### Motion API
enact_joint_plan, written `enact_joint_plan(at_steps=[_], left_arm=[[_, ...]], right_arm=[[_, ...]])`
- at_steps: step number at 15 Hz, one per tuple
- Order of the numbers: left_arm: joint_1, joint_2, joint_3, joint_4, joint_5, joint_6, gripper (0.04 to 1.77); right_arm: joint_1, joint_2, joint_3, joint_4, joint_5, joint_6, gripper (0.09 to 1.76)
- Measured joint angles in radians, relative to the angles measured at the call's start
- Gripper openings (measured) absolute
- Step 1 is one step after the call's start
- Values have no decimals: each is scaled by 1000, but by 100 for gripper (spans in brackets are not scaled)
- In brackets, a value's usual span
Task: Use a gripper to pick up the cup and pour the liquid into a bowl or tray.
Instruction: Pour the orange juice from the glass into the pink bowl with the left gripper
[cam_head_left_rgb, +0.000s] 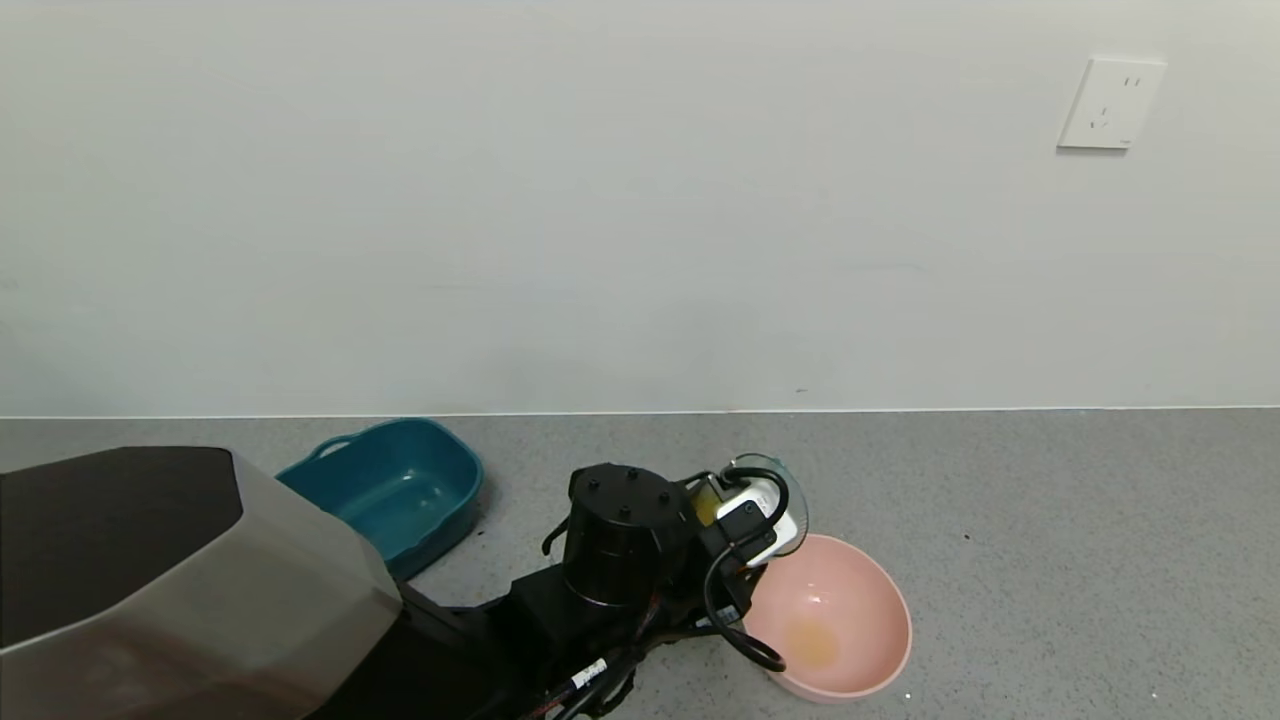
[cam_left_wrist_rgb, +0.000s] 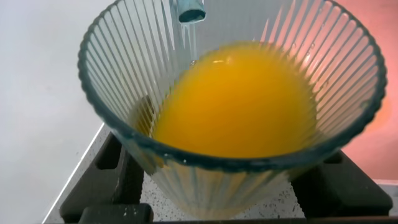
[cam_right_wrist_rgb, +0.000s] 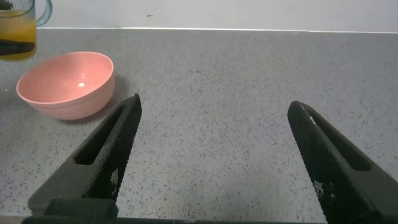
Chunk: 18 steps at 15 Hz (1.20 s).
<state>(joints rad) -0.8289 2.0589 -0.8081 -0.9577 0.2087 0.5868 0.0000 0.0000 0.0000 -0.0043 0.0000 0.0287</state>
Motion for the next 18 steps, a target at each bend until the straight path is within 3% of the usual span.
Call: enact_joint_plan(at_steps=[18], left_arm=[[-4, 26, -29, 2, 86, 226, 131]], right_arm=[[0, 0, 0, 0, 0, 0, 171]])
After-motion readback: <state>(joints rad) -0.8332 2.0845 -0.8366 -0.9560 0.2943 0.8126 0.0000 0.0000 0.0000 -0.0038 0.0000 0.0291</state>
